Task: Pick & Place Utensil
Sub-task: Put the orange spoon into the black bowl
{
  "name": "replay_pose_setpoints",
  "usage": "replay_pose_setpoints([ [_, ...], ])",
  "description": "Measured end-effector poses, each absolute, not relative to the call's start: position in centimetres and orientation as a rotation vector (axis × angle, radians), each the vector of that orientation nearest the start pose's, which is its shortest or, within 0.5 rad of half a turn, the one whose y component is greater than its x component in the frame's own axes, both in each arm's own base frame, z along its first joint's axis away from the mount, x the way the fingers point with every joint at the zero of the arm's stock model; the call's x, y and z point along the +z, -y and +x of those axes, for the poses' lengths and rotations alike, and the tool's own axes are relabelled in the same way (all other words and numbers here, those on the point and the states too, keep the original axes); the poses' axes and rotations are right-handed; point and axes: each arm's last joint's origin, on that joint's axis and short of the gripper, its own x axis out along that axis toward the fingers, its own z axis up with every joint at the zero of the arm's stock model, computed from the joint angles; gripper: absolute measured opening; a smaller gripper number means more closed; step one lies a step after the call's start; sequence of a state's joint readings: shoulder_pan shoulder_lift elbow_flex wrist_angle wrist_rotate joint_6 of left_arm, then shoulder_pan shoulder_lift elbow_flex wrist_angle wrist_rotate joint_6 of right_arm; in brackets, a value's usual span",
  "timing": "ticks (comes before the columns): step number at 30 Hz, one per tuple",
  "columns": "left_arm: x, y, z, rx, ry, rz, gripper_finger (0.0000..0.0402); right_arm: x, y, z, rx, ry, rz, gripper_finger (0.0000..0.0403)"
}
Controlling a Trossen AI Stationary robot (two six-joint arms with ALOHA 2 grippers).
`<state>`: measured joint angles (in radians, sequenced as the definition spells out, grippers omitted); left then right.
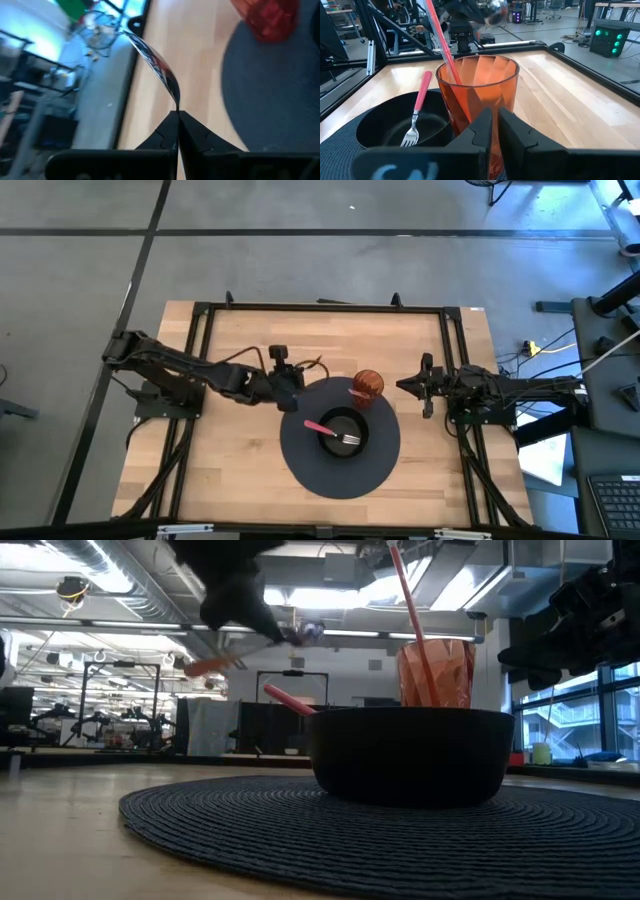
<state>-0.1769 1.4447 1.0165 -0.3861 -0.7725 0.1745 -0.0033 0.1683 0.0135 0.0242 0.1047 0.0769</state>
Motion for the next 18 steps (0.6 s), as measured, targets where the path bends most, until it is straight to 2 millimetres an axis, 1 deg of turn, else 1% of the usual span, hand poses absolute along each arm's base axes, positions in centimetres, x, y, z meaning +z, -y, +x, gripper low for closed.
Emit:
replay_pose_setpoints([
  [5,27.0,5.5,29.6,0.587,-0.783,0.605,0.0002,15.7,0.3,10.7,-0.113,-0.126,0.071,0.0031],
  [9,28.0,7.4,29.6,0.577,-0.747,0.629,0.0002,15.7,0.3,10.7,-0.113,-0.126,0.071,0.0031],
  [14,28.4,9.4,29.7,0.541,-0.713,0.648,0.0001,15.7,0.3,10.7,-0.113,-0.126,0.072,0.0031],
  [18,28.2,10.5,30.4,0.513,-0.715,0.675,0.0002,15.7,0.3,10.7,-0.113,-0.126,0.074,0.0031],
])
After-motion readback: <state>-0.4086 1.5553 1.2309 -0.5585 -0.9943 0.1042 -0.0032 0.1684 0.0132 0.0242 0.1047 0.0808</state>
